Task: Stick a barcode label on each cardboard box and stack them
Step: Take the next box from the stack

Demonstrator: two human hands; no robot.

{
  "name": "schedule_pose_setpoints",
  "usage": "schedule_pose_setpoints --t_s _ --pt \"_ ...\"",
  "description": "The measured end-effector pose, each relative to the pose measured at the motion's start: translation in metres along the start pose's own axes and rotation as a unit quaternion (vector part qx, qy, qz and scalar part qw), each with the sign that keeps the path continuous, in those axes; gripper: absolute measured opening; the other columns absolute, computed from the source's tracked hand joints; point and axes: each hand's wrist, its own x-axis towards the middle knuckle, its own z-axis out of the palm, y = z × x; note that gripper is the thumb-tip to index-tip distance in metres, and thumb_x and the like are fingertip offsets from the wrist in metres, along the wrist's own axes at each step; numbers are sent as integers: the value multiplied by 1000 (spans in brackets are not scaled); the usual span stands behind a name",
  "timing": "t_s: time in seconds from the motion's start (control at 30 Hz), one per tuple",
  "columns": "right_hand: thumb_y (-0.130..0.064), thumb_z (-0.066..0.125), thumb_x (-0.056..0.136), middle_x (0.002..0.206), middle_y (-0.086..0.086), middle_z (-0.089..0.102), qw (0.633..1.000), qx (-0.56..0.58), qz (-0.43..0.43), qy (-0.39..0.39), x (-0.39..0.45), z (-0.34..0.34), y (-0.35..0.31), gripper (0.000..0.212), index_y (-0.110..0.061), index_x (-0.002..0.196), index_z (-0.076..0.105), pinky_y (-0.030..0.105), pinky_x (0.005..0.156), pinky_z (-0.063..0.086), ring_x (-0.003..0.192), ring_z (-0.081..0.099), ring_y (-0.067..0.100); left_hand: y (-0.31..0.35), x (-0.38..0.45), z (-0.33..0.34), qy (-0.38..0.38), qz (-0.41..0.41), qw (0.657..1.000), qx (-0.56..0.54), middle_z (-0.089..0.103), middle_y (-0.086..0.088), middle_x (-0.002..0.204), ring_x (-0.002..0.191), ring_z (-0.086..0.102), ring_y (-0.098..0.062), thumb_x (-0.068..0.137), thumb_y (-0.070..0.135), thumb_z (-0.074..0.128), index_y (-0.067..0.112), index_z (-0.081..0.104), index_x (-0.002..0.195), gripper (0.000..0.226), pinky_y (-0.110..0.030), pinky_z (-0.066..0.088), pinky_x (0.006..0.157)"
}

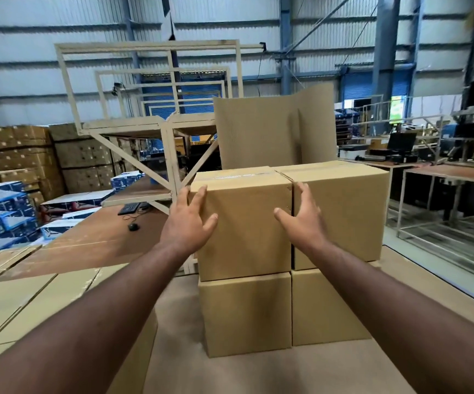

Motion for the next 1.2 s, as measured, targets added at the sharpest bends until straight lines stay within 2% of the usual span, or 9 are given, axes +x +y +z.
schedule_pose_setpoints --t_s 0.13,0.27,0.37,0.5,0.67,0.83,0.93,1.1,1.2 --pt "-30 74 92 148 -5 47 985 166 53 -14 -3 2 -8 82 -32 160 28 38 114 40 135 43 10 4 -16 -18 44 14 999 2 26 -1 153 143 29 -22 97 60 50 29 32 157 70 -43 40 112" --pt "-69 64 73 140 -10 51 975 194 107 13 -11 -8 -5 93 -41 157 35 54 108 49 128 55 20 6 -40 -23 87 -33 972 -214 46 -1 141 130 45 -18 97 49 60 25 62 130 41 -43 44 111" --pt "-84 59 73 128 -4 63 970 198 143 11 -28 -28 -2 64 -42 120 65 55 103 53 117 62 21 13 -67 -29 63 -105 923 -366 60 2 127 115 61 -16 93 54 64 31 49 127 43 -47 57 95" --pt "-54 82 82 113 6 67 950 248 188 -9 -71 -48 -1 50 -23 110 56 50 93 59 100 67 22 13 -110 -45 20 -195 882 -429 63 -1 129 110 64 -17 91 49 70 19 45 146 67 -40 61 83" --pt "-14 85 85 113 5 71 960 225 167 -30 -177 -70 7 43 -18 115 54 46 100 58 103 72 18 20 -197 -79 -34 -185 871 -453 68 1 125 103 67 -8 91 22 76 19 57 136 48 -13 54 74" --pt "-11 81 88 118 1 75 954 241 178 -19 -314 -102 21 37 -19 115 57 29 93 59 105 73 6 26 -328 -106 -44 -188 868 -459 71 7 123 111 68 -6 92 22 75 21 60 137 48 -15 56 86" --pt "-19 84 85 118 -2 76 951 225 212 -14 -388 -114 34 38 -26 113 60 35 97 55 112 72 9 22 -402 -111 -61 -230 849 -471 74 10 120 111 69 -7 89 29 77 26 63 135 48 -30 57 94" --pt "-27 80 87 117 0 75 940 233 250 18 -443 -120 43 29 -25 111 63 32 91 52 112 68 11 25 -474 -113 -45 -315 819 -477 70 4 123 105 70 -4 85 36 78 25 68 127 45 -18 58 78" --pt "-31 74 93 103 4 73 938 229 256 50 -445 -120 39 20 -15 100 64 27 76 48 93 64 13 24 -496 -109 -36 -356 802 -477 70 1 123 104 71 -7 89 32 76 25 67 124 36 -26 59 84"
